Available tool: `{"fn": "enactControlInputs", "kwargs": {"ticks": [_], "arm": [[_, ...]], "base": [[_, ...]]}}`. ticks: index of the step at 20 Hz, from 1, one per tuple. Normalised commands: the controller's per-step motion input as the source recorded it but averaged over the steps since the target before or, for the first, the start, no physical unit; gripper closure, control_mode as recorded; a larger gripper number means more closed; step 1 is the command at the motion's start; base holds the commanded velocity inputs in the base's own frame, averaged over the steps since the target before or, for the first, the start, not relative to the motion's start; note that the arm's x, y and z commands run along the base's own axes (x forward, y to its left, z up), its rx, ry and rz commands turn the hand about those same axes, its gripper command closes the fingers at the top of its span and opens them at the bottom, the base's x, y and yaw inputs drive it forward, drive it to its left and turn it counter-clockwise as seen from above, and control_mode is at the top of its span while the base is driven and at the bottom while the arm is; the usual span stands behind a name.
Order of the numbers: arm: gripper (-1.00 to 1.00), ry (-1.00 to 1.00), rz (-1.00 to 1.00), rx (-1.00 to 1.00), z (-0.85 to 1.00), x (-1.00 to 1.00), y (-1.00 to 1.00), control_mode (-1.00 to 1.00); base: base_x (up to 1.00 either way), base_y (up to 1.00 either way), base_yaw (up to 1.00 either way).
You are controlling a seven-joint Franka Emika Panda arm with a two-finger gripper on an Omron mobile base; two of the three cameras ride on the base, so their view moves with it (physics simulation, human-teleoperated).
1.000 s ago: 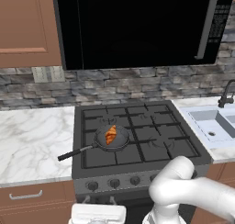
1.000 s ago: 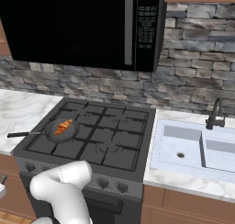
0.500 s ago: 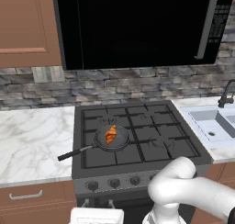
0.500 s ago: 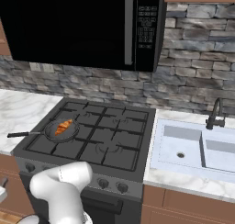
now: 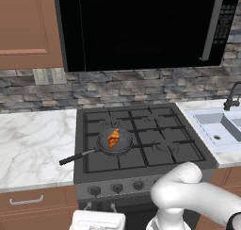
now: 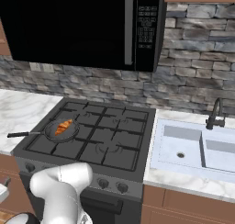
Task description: Pick the croissant and place it on the pan. Then turn on the stove to warm the croissant.
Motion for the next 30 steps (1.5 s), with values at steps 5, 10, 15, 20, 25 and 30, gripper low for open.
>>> {"fn": "enactControlInputs", "kwargs": {"ticks": [5, 10, 15, 20, 25, 30], "arm": [[-1.00, 0.00, -0.05, -0.04, -0.04, 0.17, 0.00, -1.00], [-1.00, 0.00, -0.01, -0.08, -0.03, 0.03, 0.03, -1.00], [-1.00, 0.02, 0.00, -0.11, 0.00, 0.00, 0.03, -1.00], [-1.00, 0.00, 0.00, -0.09, 0.00, 0.02, 0.00, -1.00], [-1.00, 0.00, 0.00, -0.02, 0.00, 0.07, 0.00, -1.00], [-1.00, 0.00, 0.00, 0.00, 0.00, 0.03, 0.00, -1.00]], "base": [[0.00, 0.00, 0.00], [0.00, 0.00, 0.00], [0.00, 0.00, 0.00], [0.00, 0.00, 0.00], [0.00, 0.00, 0.00], [0.00, 0.00, 0.00]]}}
